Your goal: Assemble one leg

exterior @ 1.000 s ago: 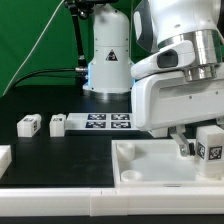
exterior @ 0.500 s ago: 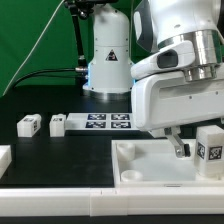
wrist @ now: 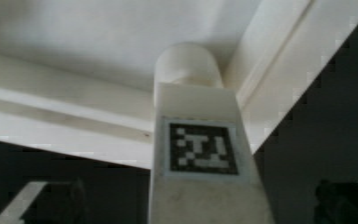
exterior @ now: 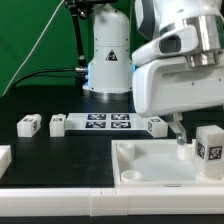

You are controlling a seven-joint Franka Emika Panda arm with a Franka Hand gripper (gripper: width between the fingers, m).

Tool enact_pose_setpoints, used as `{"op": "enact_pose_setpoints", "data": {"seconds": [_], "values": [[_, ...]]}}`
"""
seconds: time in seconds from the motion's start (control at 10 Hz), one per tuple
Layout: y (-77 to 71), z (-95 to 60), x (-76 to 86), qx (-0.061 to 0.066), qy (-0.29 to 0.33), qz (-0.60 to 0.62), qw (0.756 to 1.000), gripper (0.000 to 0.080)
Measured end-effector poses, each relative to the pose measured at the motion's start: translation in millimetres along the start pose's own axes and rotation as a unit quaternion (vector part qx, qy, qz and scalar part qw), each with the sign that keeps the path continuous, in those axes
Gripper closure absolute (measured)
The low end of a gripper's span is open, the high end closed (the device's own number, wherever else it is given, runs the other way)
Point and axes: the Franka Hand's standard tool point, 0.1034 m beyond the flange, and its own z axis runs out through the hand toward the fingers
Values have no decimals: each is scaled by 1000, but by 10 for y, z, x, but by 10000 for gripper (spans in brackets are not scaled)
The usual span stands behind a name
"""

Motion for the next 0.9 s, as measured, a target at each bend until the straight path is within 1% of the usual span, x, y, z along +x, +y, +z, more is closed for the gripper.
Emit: {"op": "enact_pose_setpoints", "data": {"seconds": [0.1, 0.3, 0.4, 0.5, 0.6, 0.7, 0.8, 0.9], "values": [[-16, 12, -13, 3, -9, 1, 1000, 150], [-17, 20, -30, 4, -12, 3, 1000, 150], [-64, 32, -119, 12, -56, 31, 998, 150], [-127, 17, -149, 17, -112, 50, 992, 150], [-148, -4, -119, 18, -153, 50, 987, 150], [-154, -10, -127, 24, -191, 49, 980, 150], [-171, -25, -134, 35, -241, 49, 969, 150], [-144, 2, -41, 36, -234, 48, 970, 150]]}}
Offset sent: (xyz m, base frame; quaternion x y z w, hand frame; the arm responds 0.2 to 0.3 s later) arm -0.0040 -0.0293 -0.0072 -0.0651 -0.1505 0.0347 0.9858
